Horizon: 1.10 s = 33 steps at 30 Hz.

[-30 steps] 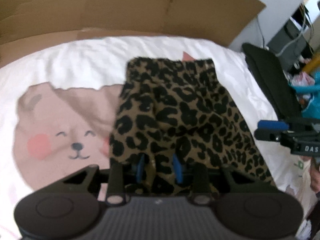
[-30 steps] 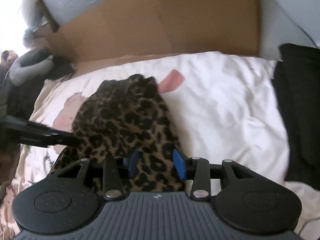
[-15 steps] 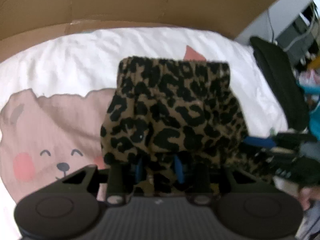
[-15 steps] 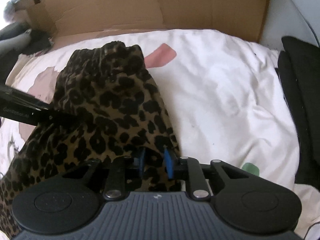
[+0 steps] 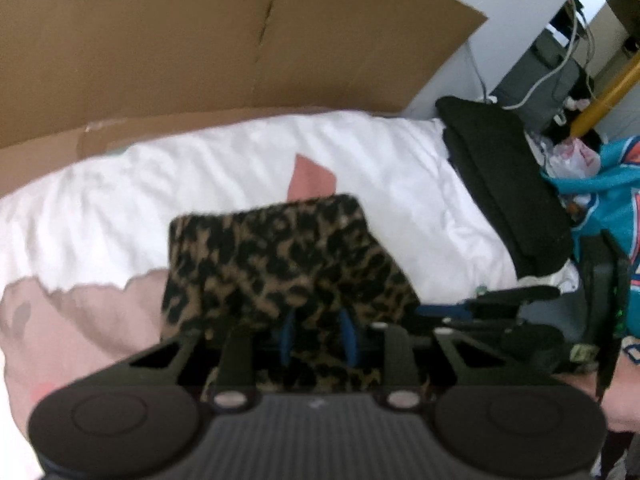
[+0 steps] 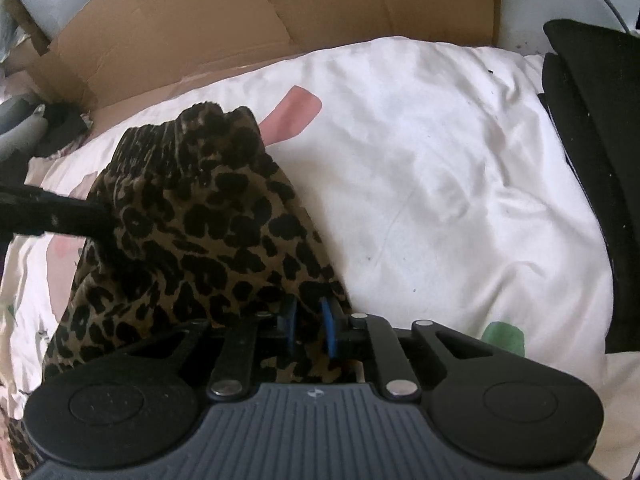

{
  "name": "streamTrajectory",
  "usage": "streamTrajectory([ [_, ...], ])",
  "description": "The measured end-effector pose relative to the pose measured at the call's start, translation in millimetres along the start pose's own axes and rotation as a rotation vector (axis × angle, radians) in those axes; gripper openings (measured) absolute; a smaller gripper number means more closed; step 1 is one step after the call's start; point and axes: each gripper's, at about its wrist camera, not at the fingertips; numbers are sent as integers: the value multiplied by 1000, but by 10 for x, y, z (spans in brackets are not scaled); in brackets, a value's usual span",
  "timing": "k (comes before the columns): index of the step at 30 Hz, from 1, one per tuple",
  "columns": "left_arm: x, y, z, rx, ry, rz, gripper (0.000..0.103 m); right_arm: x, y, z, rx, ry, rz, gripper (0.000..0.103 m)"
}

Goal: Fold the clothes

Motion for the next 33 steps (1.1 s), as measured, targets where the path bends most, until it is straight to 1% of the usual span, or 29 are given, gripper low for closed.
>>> streamTrajectory([
  [2, 26, 109, 56, -14, 28, 22, 26, 11, 0, -6, 6, 7, 6, 17],
  [5, 16, 321, 107, 1, -2, 37, 26, 24, -6, -17, 12, 14, 13, 17],
  [6, 21, 399, 118, 0, -4, 52, 26, 30, -9, -22, 14, 14, 15, 17],
  [8, 34, 507, 116, 5, 0, 87, 26, 44, -17, -31, 16, 15, 22, 17],
  [11, 30, 599, 137, 5, 11, 106, 26, 72, -28, -47, 24, 21, 34, 17],
  [14, 21, 635, 171, -8, 22, 105, 28, 93, -35, -63, 35, 28, 44, 17],
  [17, 1, 590, 205, -16, 26, 81, 26, 115, -40, -74, 43, 36, 54, 17],
  [20, 0, 465, 230, 6, 19, 54, 26, 115, -45, -62, 35, 41, 56, 17],
  [25, 124, 265, 372, 72, 47, 29, 26, 102, -31, -85, 37, 40, 44, 17],
  [26, 149, 270, 405, 73, 62, 28, 26, 103, -30, -95, 40, 41, 44, 17],
  [30, 170, 493, 487, 20, 74, 33, 26, 106, -25, -117, 45, 49, 42, 17],
  [33, 138, 611, 510, 10, 58, 37, 26, 111, -23, -123, 44, 47, 43, 17],
])
Point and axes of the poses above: each gripper's, at about its wrist camera, not at the fingertips, and y roughly the way its jaws point, x to its right, z to its top, and after that the axes turned 15 degrees about y, right-handed
